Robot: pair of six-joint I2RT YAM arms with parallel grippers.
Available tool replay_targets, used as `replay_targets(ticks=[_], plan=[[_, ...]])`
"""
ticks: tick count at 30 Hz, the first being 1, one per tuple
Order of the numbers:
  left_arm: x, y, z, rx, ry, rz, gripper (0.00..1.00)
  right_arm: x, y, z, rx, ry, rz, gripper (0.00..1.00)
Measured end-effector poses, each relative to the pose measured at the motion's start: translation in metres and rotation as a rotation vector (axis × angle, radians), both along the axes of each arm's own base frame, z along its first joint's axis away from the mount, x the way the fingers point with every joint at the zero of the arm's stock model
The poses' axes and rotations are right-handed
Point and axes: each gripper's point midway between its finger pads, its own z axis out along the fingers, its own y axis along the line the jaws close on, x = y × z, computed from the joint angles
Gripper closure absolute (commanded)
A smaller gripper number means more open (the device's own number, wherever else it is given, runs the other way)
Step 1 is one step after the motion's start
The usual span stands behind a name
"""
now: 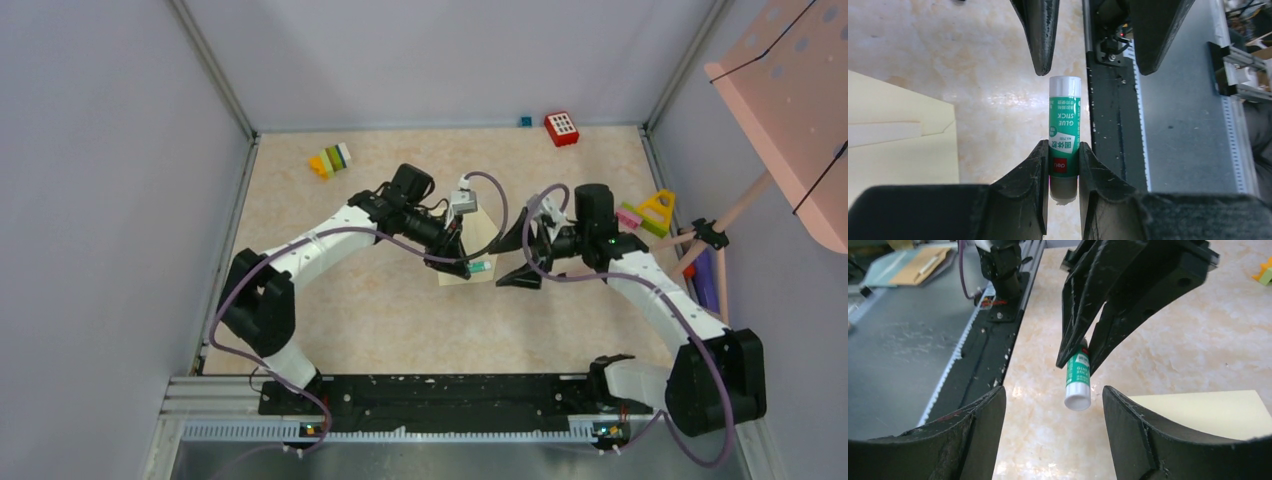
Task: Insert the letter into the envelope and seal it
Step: Unscrew the solid glue.
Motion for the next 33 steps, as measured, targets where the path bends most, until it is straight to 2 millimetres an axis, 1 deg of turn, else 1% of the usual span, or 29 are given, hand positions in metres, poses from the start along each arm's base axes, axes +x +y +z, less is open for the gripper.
replay_targets(ticks=[3, 7, 12, 16, 19, 28, 33], plan=[[-0.006, -0.002, -0.006, -0.012, 0.078, -0.032, 0.91, -0.007, -0.003, -0.015, 0.004, -0.085, -0.006, 0.37], [-0.013, -0.004, -0.012, -0.019, 0.171, -0.065, 0.91, -0.01, -0.005, -0.029, -0.001, -0.176, -0.02, 0.44], [-0.016, -0.006, -0.01, -0.033, 0.215, -0.09, 0.91, -0.009, -0.002, -0.028, 0.0, -0.31, -0.024, 0.55], [-0.018, -0.005, -0.007, -0.042, 0.23, -0.1, 0.91, -0.008, 0.001, -0.028, -0.004, -0.368, -0.018, 0.62], [-0.019, -0.005, -0.006, -0.044, 0.233, -0.102, 0.91, -0.007, 0.002, -0.029, -0.008, -0.391, -0.017, 0.69], [-0.019, -0.004, -0.006, -0.037, 0.231, -0.098, 0.92, -0.006, 0.002, -0.03, -0.014, -0.413, -0.02, 0.86], [-0.013, -0.004, -0.011, 0.0, 0.199, -0.064, 0.92, -0.004, 0.002, -0.036, -0.034, -0.361, -0.033, 0.88]])
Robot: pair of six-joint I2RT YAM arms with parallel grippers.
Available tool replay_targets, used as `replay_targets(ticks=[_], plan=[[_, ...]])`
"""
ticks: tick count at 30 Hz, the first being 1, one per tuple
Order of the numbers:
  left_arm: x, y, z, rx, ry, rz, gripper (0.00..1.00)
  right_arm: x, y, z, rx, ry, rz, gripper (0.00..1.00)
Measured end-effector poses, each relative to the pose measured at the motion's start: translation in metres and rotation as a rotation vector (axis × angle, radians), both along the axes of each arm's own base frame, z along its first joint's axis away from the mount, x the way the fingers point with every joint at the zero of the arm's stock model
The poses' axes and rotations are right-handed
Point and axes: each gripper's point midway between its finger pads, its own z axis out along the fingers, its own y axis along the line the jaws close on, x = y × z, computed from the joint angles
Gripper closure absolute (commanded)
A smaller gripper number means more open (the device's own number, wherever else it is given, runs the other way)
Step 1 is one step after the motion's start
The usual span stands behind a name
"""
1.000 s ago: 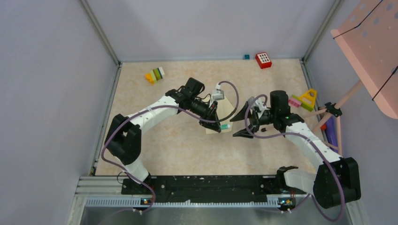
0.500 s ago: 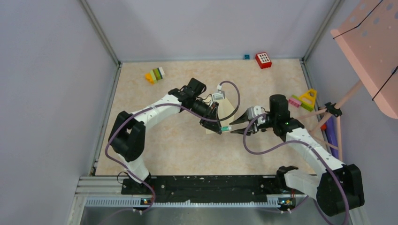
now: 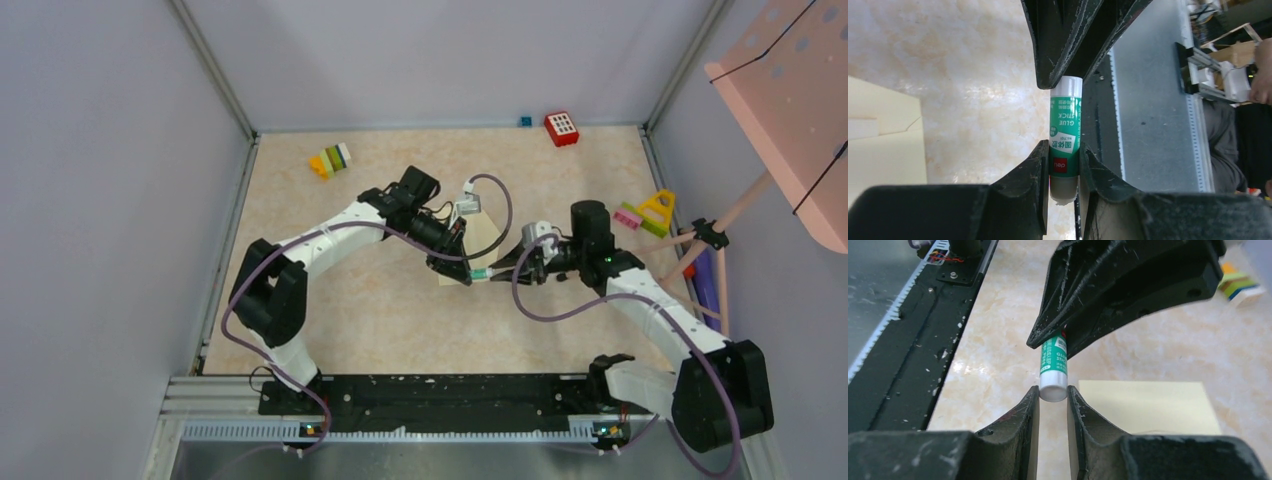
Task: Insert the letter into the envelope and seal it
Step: Unscrew the solid glue.
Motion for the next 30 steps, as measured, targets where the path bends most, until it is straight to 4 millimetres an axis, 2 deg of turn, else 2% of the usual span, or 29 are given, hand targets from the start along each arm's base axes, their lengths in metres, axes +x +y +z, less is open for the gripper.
replay_targets(ticks=[6, 13, 15, 19, 21, 22, 25, 26, 30], plan=[[0.021, 0.005, -0.005, 0.075, -0.149, 0.114, 0.92, 0.022, 0.006, -0.005, -0.048, 0.283, -0.057, 0.87], [0.05, 0.013, 0.001, 0.119, -0.334, 0.257, 0.92, 0.056, 0.017, 0.0, -0.078, 0.755, -0.095, 0.85], [0.056, 0.015, -0.001, 0.132, -0.365, 0.284, 0.92, 0.06, 0.018, -0.002, -0.08, 0.879, -0.089, 0.81], [0.059, 0.014, -0.006, 0.146, -0.39, 0.299, 0.92, 0.06, 0.015, -0.007, -0.086, 1.04, -0.085, 0.59], [0.059, 0.013, -0.007, 0.15, -0.394, 0.301, 0.92, 0.056, 0.015, -0.006, -0.087, 1.06, -0.076, 0.46], [0.059, 0.013, -0.007, 0.151, -0.396, 0.303, 0.92, 0.055, 0.014, -0.005, -0.085, 1.055, -0.067, 0.37], [0.061, 0.015, -0.007, 0.152, -0.395, 0.307, 0.93, 0.046, 0.011, -0.004, -0.082, 0.983, -0.037, 0.18], [0.06, 0.014, -0.007, 0.147, -0.391, 0.302, 0.93, 0.043, 0.009, -0.003, -0.077, 0.921, -0.022, 0.04], [0.047, 0.012, -0.002, 0.104, -0.336, 0.247, 0.92, 0.023, 0.002, 0.006, -0.053, 0.636, 0.048, 0.01]])
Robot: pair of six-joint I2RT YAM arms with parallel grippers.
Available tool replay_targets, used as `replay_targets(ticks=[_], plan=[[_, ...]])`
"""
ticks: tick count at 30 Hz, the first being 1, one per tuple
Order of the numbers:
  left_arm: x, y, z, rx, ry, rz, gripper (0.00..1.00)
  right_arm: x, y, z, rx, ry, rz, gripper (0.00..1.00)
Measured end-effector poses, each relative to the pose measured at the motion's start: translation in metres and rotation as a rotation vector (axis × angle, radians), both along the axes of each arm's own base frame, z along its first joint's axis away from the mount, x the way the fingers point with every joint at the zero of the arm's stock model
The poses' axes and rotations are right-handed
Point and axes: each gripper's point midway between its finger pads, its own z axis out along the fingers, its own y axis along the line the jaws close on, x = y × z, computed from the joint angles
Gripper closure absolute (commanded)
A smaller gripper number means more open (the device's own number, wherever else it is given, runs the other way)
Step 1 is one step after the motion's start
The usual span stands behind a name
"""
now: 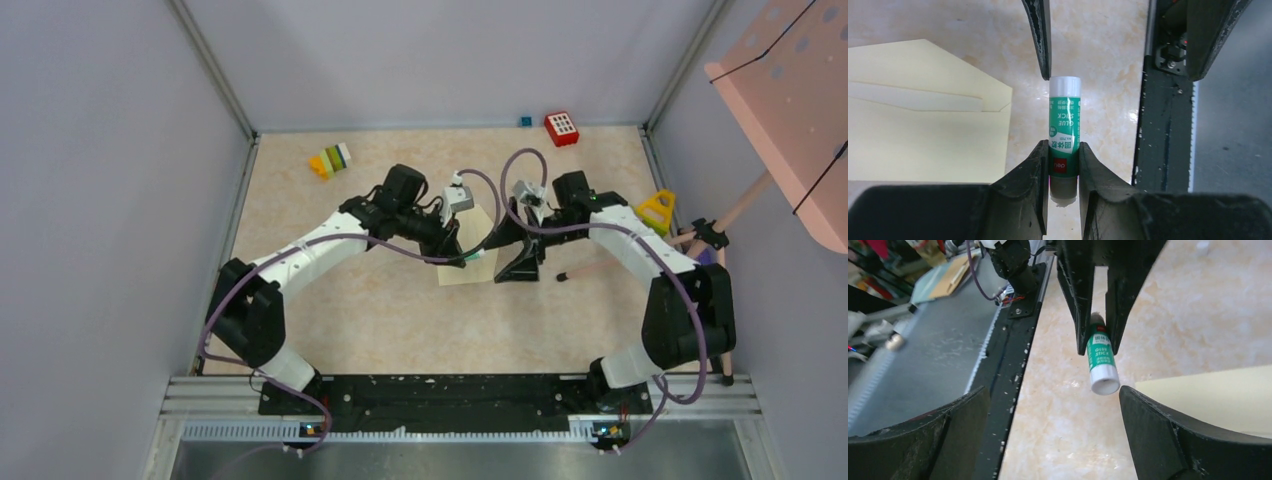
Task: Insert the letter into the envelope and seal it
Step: Unscrew the solid glue.
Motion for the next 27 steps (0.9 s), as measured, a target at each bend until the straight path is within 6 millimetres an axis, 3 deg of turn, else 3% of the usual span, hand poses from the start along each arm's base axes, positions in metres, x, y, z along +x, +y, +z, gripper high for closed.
replay_targets(ticks=[5, 12, 16, 20, 22, 27], plan=[[-0.022, -0.006, -0.002, -0.05, 0.11, -0.103, 0.92, -0.014, -0.005, 0.007, 0.057, -0.212, 0.036, 0.01], [-0.042, -0.011, -0.016, -0.079, 0.291, -0.192, 0.92, -0.017, -0.008, -0.003, 0.063, -0.316, 0.052, 0.08], [-0.046, -0.013, -0.01, -0.102, 0.325, -0.214, 0.92, -0.016, -0.01, -0.012, 0.034, -0.339, 0.046, 0.13], [-0.046, -0.014, -0.003, -0.123, 0.333, -0.227, 0.92, -0.015, -0.016, -0.021, -0.044, -0.406, 0.005, 0.02], [-0.046, -0.014, -0.001, -0.129, 0.337, -0.227, 0.92, -0.012, -0.019, -0.015, -0.085, -0.461, -0.031, 0.01], [-0.039, -0.01, 0.0, -0.135, 0.346, -0.206, 0.92, 0.005, -0.028, 0.025, -0.157, -0.627, -0.191, 0.01]])
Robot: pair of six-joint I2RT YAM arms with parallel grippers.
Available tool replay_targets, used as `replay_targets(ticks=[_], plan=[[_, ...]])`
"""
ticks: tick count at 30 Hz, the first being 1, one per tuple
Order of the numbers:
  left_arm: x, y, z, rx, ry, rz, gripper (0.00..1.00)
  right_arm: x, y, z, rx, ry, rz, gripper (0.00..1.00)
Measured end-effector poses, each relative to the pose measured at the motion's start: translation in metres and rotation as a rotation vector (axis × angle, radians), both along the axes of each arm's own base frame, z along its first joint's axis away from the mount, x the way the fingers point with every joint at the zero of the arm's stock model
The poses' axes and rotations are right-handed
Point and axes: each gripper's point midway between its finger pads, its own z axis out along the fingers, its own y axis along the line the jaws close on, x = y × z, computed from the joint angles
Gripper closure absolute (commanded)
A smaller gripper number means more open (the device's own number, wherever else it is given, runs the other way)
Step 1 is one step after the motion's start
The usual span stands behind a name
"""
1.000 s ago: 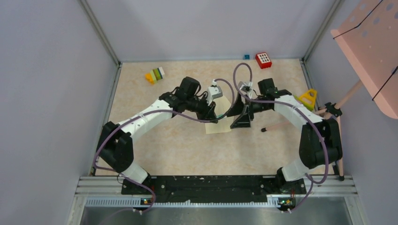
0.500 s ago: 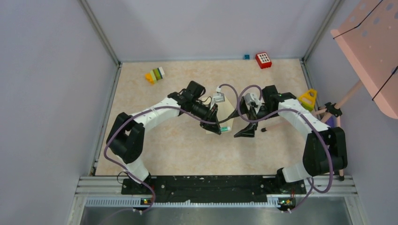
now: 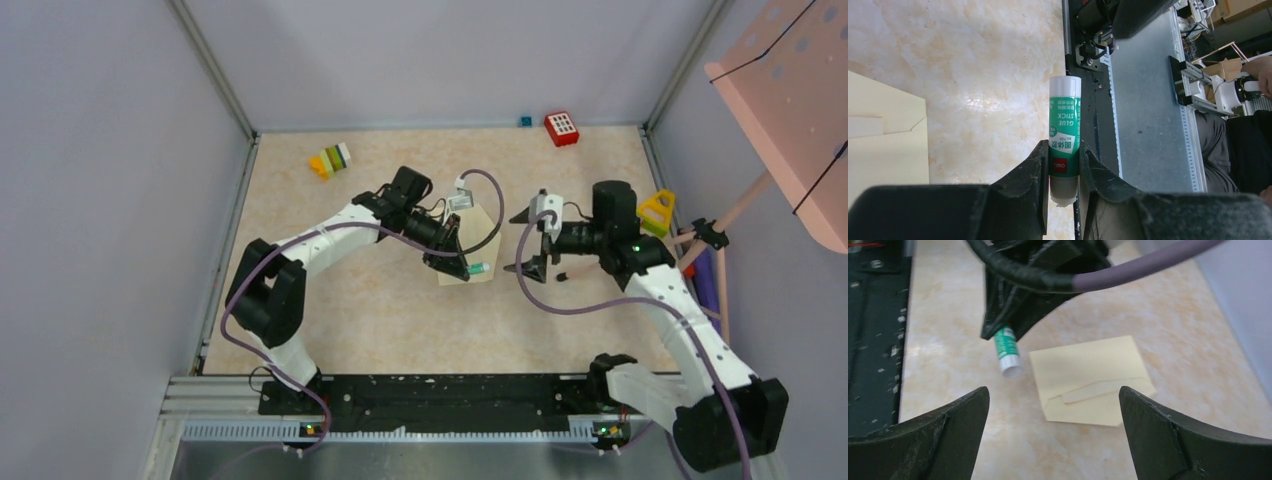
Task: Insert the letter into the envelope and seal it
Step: Unscrew the solid glue, then paint the envelope at the center of the board.
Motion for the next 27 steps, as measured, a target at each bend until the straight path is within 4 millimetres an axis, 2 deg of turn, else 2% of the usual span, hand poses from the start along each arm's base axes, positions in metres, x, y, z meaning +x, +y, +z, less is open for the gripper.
replay_targets(ticks=[3, 5, 9, 10, 12, 16, 19, 23, 27], plan=[[0.006, 0.003, 0.0, 0.0, 0.002, 0.019, 0.92, 0.018, -0.013, 0.027, 0.007, -0.058, -0.194, 0.01], [0.009, 0.005, 0.001, -0.001, 0.004, 0.031, 0.92, 0.021, -0.022, 0.043, 0.016, -0.089, -0.288, 0.01], [0.013, 0.006, 0.005, -0.004, 0.009, 0.046, 0.92, 0.026, -0.026, 0.065, 0.015, -0.101, -0.335, 0.01], [0.013, 0.006, 0.005, -0.006, 0.01, 0.048, 0.92, 0.027, -0.025, 0.065, 0.017, -0.097, -0.331, 0.04], [0.014, 0.005, 0.007, -0.01, 0.013, 0.051, 0.92, 0.025, -0.023, 0.058, 0.02, -0.072, -0.312, 0.12], [0.013, 0.004, 0.01, -0.021, 0.031, 0.047, 0.91, 0.01, -0.011, 0.027, 0.006, -0.022, -0.239, 0.13], [0.01, 0.003, 0.013, -0.036, 0.038, 0.034, 0.9, -0.012, 0.008, 0.007, -0.028, -0.022, -0.127, 0.14], [0.006, 0.004, 0.018, -0.06, 0.054, 0.008, 0.89, -0.035, 0.026, -0.004, -0.032, -0.052, 0.012, 0.14], [0.0, 0.004, 0.021, -0.077, 0.06, -0.018, 0.88, -0.043, 0.031, -0.007, -0.028, -0.066, 0.061, 0.14]])
